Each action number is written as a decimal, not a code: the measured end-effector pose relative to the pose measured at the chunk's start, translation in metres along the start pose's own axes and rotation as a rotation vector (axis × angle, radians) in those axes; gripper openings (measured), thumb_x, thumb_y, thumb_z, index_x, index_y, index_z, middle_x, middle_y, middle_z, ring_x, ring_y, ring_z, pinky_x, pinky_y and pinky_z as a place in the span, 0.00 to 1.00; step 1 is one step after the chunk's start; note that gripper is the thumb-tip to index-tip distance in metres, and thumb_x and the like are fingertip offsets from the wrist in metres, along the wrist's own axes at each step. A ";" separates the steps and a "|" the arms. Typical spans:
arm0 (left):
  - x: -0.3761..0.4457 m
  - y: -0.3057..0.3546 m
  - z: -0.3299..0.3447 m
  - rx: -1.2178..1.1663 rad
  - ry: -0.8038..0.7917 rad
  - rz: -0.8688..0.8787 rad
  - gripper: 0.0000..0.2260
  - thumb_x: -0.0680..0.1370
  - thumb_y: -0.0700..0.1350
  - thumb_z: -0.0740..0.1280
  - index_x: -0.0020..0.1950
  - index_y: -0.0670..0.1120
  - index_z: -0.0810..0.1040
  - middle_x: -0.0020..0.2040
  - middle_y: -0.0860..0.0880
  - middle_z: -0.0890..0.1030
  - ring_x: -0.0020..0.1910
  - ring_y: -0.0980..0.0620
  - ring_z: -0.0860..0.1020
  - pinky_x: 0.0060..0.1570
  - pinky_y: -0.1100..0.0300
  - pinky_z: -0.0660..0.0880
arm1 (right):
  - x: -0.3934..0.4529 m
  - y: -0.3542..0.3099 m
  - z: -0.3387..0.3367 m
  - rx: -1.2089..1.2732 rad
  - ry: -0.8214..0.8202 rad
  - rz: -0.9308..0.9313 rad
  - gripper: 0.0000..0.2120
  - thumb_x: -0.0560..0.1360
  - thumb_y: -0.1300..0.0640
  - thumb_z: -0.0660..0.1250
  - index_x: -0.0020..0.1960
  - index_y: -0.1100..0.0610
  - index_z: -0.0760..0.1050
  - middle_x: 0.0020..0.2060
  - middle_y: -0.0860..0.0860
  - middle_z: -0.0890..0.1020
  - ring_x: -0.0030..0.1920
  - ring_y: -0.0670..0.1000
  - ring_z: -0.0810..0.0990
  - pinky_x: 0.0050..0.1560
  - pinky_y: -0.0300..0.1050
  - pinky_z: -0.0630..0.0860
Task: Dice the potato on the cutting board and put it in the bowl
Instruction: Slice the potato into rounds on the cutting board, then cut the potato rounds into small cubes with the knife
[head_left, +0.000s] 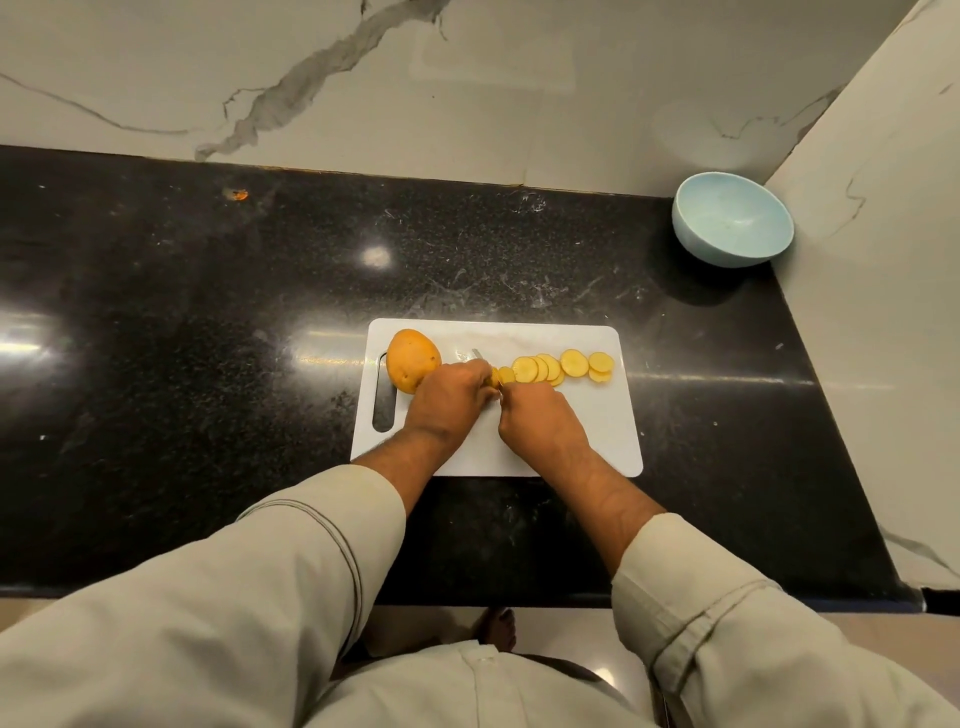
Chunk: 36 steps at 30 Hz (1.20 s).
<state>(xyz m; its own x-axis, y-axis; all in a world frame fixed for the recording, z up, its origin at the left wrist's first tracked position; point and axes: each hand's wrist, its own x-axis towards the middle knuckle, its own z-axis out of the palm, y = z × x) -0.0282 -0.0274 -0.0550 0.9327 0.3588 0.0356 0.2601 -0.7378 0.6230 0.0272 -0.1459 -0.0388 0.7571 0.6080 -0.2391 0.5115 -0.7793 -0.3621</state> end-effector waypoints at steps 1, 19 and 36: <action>0.000 0.000 0.000 -0.003 0.000 -0.001 0.06 0.77 0.40 0.68 0.50 0.38 0.79 0.46 0.40 0.82 0.44 0.43 0.79 0.45 0.48 0.76 | 0.001 -0.001 0.000 0.007 -0.004 -0.005 0.09 0.78 0.60 0.58 0.47 0.60 0.76 0.43 0.58 0.80 0.40 0.58 0.77 0.36 0.44 0.64; -0.001 0.002 0.001 -0.027 0.026 -0.071 0.08 0.76 0.43 0.70 0.50 0.38 0.79 0.47 0.41 0.83 0.44 0.43 0.79 0.45 0.49 0.77 | -0.034 0.031 0.002 -0.179 -0.128 -0.059 0.09 0.81 0.55 0.55 0.56 0.56 0.71 0.45 0.54 0.79 0.42 0.52 0.77 0.40 0.44 0.71; -0.003 0.016 0.005 -0.131 0.109 -0.109 0.17 0.77 0.39 0.67 0.65 0.46 0.74 0.52 0.45 0.82 0.49 0.46 0.79 0.48 0.54 0.78 | -0.041 0.019 -0.003 -0.009 0.157 0.036 0.12 0.81 0.55 0.55 0.46 0.58 0.74 0.38 0.54 0.80 0.35 0.53 0.77 0.38 0.46 0.75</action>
<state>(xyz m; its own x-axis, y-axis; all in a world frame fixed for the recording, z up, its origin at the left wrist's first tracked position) -0.0259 -0.0429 -0.0489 0.8666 0.4972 0.0426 0.3163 -0.6132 0.7238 0.0070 -0.1859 -0.0336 0.8290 0.5488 -0.1080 0.4856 -0.8020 -0.3480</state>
